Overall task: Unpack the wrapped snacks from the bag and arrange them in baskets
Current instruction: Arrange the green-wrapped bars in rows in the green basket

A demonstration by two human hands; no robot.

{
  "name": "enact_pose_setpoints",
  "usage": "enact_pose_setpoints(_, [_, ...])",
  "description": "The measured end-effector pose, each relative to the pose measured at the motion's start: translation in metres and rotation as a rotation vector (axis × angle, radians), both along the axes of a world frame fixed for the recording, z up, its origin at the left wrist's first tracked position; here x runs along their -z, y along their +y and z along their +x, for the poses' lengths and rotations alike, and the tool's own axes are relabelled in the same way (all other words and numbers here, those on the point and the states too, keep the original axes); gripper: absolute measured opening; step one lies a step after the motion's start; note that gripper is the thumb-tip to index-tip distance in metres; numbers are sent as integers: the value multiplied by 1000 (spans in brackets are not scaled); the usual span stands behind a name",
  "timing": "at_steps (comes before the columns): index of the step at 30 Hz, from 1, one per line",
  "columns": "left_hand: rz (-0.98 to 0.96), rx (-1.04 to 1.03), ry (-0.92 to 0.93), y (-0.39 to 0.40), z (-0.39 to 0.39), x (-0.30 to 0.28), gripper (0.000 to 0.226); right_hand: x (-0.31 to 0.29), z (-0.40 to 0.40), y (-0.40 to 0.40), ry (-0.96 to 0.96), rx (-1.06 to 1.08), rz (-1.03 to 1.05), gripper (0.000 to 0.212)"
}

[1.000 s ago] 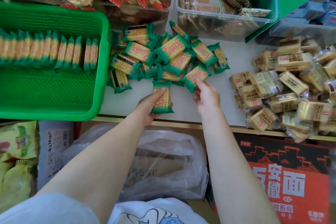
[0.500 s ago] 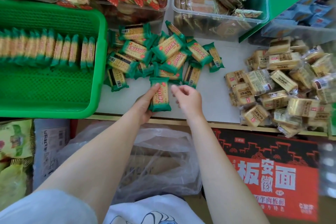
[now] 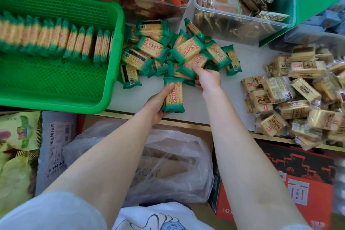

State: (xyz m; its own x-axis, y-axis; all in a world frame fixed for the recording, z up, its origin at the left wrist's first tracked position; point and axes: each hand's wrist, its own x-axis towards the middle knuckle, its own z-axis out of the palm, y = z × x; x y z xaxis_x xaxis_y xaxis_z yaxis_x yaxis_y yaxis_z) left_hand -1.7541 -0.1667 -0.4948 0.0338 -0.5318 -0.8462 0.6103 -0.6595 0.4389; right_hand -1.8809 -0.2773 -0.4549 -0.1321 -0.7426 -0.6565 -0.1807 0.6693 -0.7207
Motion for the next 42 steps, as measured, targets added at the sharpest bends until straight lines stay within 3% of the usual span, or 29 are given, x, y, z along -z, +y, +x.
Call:
enact_pose_setpoints(3, [-8,5,4,0,1,-1,45,-1,-17,20,-52,80,-16,16])
enact_pose_setpoints(7, [-25,61,-38,7,-4,-15,36,-15,-40,85,-119,85,-6,27])
enact_pose_setpoints(12, [-138,284,-12,30,11,-56,49,-66,-26,148,-250,36,-115,21])
enact_pose_setpoints(16, [-246,305,-79,49,41,-105,54,-103,12,167,-64,-193,-300,23])
enact_pose_setpoints(19, [-343,298,-167,67,70,-130,85,-128,46,178,36,-346,-425,21])
enact_pose_setpoints(21, [-395,248,-128,81,94,-143,69,-137,69,185,80,-353,-451,20])
enact_pose_setpoints(22, [-416,222,-120,88,107,-149,54,-139,81,187,88,-326,-432,25])
enact_pose_setpoints(24, [-461,190,-99,103,132,-164,33,-145,111,193,-74,-263,-294,57])
enact_pose_setpoints(26, [-521,178,-103,115,159,-171,31,-143,149,200,-342,-262,-113,84])
enact_pose_setpoints(27, [-547,182,-130,122,172,-176,29,-143,170,206,-416,-291,-76,84])
enact_pose_setpoints(30, [-504,119,-257,131,214,-183,30,-138,234,219,-425,-371,-109,69])
enact_pose_setpoints(34, [-338,84,-475,139,283,-188,54,-121,305,224,-399,-446,-88,79])
enact_pose_setpoints(37, [-265,169,-923,149,358,-166,77,-107,358,215,-308,-461,-55,96])
enact_pose_setpoints(39, [-209,196,-1238,163,408,-148,69,-96,392,198,-223,-410,-42,105])
enact_pose_setpoints(40, [-188,189,-1281,171,428,-140,64,-91,408,188,-184,-403,-39,109])
enact_pose_setpoints(42, [-213,64,-1147,186,453,-124,55,-87,440,176,-102,-457,3,127])
